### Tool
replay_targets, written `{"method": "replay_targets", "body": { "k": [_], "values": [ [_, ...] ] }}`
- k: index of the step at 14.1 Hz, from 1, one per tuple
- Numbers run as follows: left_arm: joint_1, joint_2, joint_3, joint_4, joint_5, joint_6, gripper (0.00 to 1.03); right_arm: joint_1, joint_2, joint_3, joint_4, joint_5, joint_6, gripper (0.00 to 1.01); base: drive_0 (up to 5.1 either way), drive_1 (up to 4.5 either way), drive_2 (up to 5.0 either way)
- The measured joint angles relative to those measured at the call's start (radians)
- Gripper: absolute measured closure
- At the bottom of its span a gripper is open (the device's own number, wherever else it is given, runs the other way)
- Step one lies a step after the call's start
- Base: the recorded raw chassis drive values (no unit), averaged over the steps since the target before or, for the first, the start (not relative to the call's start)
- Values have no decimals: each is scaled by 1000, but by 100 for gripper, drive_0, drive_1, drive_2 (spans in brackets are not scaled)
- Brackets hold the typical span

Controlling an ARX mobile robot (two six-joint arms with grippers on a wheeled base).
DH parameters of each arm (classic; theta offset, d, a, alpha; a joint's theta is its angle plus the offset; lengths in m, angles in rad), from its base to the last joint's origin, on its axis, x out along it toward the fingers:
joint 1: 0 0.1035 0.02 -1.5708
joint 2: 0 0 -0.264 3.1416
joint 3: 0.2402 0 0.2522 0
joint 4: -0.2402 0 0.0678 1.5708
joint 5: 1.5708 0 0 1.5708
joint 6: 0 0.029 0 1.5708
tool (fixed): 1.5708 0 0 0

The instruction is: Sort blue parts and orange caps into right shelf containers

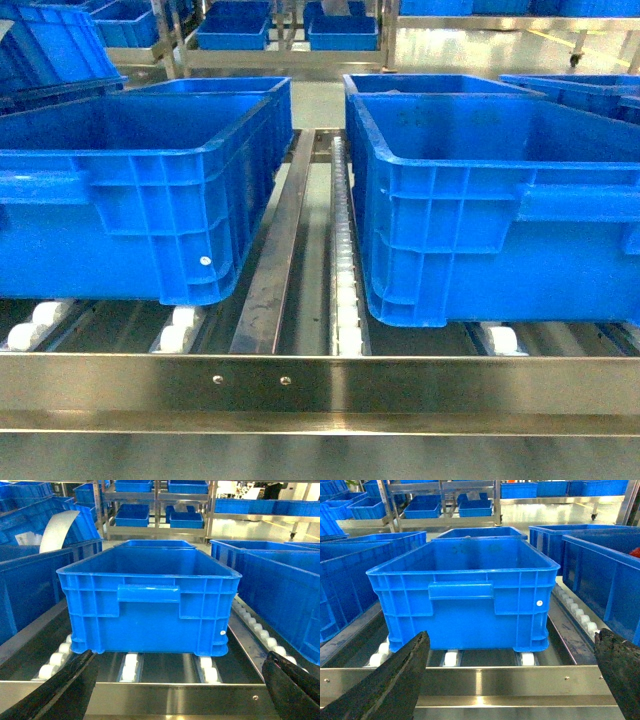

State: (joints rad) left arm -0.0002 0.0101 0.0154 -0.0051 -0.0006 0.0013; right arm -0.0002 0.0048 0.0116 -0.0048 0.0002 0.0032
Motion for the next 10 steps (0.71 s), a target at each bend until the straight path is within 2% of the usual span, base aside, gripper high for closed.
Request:
{"method": "replay_targets", "body": {
  "k": [10],
  "values": [
    [0,0,0,0,0,0,5,0,0,0,0,0,0,3,0,0,0]
  ]
}}
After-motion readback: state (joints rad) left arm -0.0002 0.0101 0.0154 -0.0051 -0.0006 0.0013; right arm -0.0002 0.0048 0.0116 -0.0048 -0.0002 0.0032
